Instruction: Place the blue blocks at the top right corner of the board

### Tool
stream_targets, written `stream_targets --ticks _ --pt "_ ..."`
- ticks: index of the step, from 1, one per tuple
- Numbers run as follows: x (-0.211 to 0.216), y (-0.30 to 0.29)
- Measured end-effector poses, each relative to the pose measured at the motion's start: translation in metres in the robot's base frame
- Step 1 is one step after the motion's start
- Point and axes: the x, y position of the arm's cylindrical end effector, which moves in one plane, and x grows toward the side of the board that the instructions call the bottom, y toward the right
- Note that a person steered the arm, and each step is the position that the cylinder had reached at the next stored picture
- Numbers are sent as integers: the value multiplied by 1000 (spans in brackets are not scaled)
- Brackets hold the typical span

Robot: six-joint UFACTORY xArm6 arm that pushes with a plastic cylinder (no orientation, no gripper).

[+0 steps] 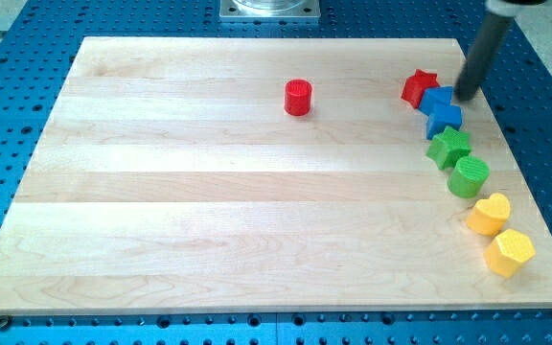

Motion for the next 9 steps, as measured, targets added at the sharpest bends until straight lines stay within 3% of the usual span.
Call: stream_targets --ticks 1,2,3,4,6,7,8,9 --pt "-5 -94" --pt "8 -112" --pt "87 -145" --pt "97 -89" --pt "7 -51" --pt "15 -29" --pt "-5 2" --pt "-53 35"
